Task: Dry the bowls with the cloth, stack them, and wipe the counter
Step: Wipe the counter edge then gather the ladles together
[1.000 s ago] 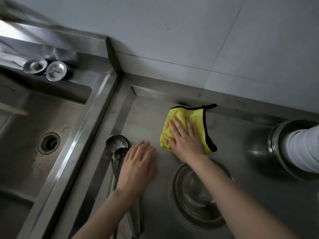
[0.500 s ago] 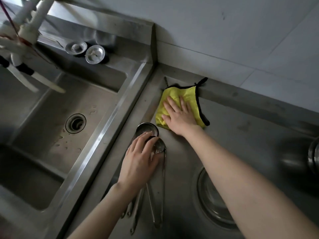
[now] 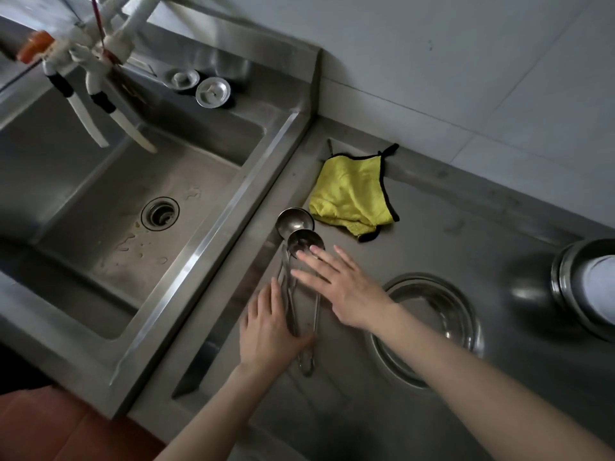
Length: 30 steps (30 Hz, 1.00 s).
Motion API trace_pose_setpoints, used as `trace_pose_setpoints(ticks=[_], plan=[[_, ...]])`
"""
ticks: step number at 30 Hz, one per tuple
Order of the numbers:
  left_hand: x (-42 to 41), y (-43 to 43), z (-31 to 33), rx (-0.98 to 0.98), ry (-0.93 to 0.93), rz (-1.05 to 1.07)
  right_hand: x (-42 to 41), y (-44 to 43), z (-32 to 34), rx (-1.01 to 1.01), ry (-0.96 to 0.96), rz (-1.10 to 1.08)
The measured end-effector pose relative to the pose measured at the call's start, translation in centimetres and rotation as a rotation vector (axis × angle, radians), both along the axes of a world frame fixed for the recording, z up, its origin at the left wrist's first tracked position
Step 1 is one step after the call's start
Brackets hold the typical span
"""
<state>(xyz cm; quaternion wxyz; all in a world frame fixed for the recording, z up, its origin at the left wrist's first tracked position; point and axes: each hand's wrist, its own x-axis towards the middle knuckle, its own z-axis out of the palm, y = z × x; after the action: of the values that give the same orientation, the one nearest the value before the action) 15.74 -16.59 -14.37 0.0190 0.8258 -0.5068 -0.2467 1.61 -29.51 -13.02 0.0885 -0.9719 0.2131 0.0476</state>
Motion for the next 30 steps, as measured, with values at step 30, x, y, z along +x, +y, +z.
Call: trace_pose_setpoints(ticks=[30], plan=[[4.2,-1.5,-1.2,-0.082,0.038,-0.127,6.7,-0.4,-0.5,-0.208,0.411,0.099]])
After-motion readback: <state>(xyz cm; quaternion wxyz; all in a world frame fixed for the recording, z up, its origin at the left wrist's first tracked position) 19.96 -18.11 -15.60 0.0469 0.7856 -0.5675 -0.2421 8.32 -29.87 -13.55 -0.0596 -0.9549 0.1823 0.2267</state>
